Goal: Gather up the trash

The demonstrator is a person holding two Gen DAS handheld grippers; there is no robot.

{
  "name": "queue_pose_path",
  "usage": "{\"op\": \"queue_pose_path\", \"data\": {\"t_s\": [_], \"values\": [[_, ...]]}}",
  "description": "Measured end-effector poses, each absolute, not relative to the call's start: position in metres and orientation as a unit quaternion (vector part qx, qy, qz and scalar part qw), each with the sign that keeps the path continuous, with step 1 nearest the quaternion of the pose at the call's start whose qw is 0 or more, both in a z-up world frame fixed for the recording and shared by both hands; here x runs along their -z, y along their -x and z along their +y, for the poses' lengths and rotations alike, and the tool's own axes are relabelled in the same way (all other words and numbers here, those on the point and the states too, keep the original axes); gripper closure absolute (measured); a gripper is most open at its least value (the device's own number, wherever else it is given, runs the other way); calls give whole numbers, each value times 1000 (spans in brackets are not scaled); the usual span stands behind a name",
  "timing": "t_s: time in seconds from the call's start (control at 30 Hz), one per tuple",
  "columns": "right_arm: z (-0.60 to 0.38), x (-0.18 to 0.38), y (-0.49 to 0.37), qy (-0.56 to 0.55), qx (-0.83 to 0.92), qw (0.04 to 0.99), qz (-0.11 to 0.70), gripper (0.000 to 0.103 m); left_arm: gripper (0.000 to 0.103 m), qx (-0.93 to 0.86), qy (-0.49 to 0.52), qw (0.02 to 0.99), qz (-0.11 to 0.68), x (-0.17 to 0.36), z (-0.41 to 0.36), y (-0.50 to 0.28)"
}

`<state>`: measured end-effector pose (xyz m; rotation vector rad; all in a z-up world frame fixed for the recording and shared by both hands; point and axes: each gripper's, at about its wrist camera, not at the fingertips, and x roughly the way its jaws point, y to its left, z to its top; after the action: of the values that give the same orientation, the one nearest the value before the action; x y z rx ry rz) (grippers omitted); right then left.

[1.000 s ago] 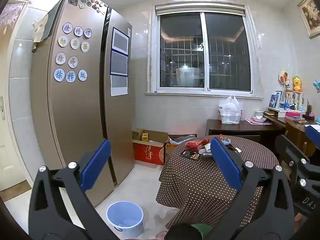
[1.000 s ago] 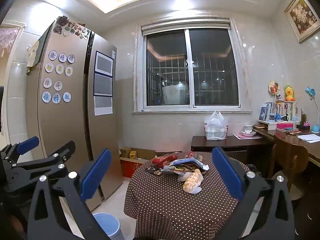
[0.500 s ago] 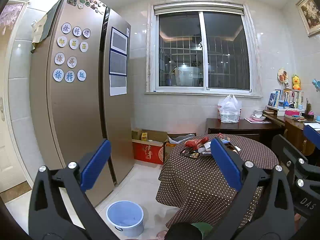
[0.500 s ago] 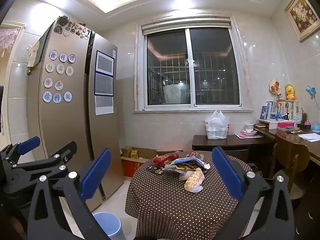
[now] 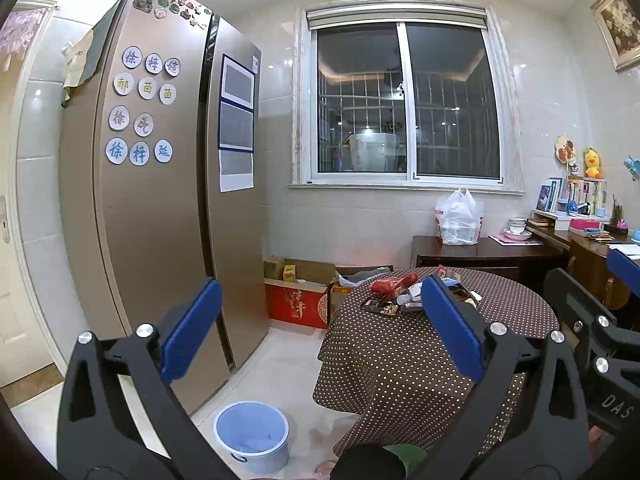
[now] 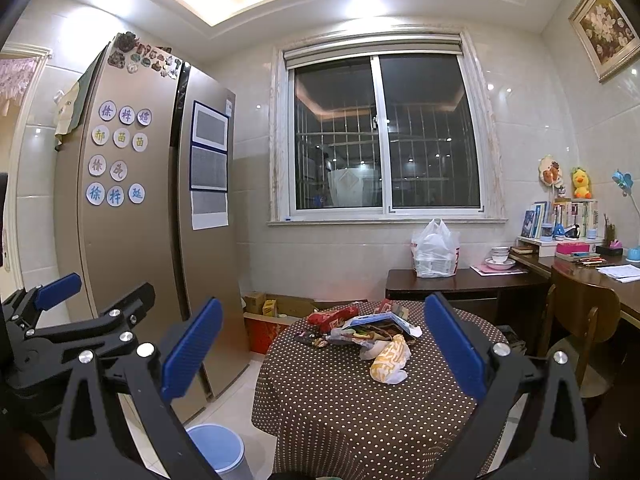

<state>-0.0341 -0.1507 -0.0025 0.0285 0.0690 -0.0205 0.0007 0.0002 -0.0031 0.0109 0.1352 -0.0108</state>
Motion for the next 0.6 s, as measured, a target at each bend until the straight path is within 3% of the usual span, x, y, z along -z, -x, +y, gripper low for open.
{"op": "queue_pose_path", "data": {"t_s": [0.6], "values": [[-149, 0, 33, -17, 7, 999, 35, 4, 6, 7, -11, 998, 66, 6, -4, 2]]}}
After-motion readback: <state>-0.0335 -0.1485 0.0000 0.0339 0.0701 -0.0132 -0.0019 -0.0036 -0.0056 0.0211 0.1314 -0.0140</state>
